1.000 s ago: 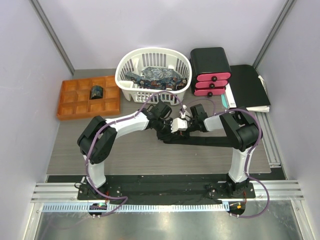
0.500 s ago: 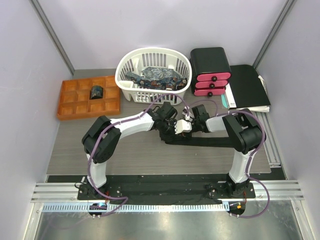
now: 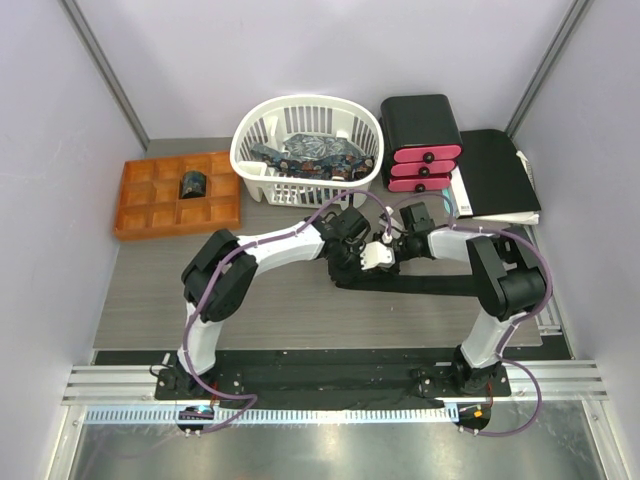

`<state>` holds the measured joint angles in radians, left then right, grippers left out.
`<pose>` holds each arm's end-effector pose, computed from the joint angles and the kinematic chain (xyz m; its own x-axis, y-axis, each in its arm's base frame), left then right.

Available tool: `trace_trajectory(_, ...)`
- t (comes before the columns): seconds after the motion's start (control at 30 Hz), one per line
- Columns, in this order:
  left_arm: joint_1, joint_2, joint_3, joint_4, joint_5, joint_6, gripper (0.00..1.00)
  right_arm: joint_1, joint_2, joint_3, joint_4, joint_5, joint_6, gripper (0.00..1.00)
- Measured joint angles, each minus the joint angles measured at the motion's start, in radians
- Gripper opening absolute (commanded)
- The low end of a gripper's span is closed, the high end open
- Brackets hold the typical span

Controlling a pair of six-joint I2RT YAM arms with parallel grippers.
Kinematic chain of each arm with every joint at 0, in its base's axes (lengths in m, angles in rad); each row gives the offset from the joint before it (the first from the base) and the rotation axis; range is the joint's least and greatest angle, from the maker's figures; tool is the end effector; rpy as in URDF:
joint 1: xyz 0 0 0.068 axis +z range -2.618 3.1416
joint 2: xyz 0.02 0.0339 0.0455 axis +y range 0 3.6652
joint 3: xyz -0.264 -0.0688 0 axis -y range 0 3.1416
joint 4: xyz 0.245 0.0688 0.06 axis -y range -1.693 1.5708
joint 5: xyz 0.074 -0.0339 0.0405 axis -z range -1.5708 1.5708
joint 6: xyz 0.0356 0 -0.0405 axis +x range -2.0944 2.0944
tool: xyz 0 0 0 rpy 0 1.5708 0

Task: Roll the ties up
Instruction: Roll the tie at the center of the board.

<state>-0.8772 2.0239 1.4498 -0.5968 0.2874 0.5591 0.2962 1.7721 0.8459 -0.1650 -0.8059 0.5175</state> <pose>0.2582 -0.3263 0.1686 -0.0706 0.8806 -0.4685 0.9973 0.0721 -0.0148 0.2923 0.1161 0.1249 -0.9949 0.0545 -0.0844 -0.0326 0.6192 0.7845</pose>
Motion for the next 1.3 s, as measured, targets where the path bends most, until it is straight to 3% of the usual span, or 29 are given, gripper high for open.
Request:
trace_trajectory(0.13,-0.005,0.006,0.012,-0.014,-0.011,0.0,0.26,-0.009,-0.031,-0.002,-0.003,-0.017,0.002,0.33)
trace_trajectory(0.53,-0.006,0.008,0.014,-0.017,-0.016,0.0,0.28,0.004,-0.01,-0.115,0.267,-0.038,0.186,0.33)
trace_trajectory(0.6,-0.006,0.008,0.014,-0.018,-0.016,0.0,0.29,0.008,0.012,-0.119,0.299,-0.04,0.203,0.3)
trace_trajectory(0.73,-0.006,0.01,0.016,-0.02,-0.017,0.0,0.32,0.012,0.024,-0.121,0.331,-0.054,0.22,0.02)
trace_trajectory(0.77,-0.006,0.01,0.016,-0.021,-0.018,0.0,0.33,0.014,0.024,-0.121,0.332,-0.053,0.215,0.01)
trace_trajectory(0.9,-0.006,0.014,0.017,-0.022,-0.021,0.002,0.42,0.014,0.024,-0.119,0.315,-0.051,0.185,0.01)
trace_trajectory(1.17,0.024,-0.001,-0.019,-0.002,0.026,0.018,0.69,-0.028,0.024,-0.105,0.24,-0.053,0.101,0.01)
trace_trajectory(1.3,0.104,-0.063,-0.105,0.015,0.101,0.021,0.75,-0.056,0.024,-0.104,0.199,-0.056,0.069,0.01)
